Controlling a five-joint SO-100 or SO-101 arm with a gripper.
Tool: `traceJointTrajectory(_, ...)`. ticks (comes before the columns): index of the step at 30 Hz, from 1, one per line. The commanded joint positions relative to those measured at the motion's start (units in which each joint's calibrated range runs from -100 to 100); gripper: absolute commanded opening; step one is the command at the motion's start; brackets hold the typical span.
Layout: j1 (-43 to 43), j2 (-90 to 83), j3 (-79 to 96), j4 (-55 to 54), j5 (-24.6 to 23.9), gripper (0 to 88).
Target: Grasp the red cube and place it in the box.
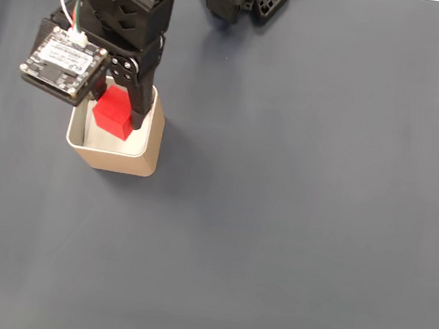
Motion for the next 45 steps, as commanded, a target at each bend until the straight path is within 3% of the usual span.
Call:
traceJointTrajectory(1,0.7,-3.2,0.1,-1.0,0.3,0.6)
traceJointTrajectory(38,2.8,-3.6,2.8,-3.5,0.6,1.1)
traceJointTrajectory(45,3.0,-3.6,2.8,-4.6,0.1,5.7)
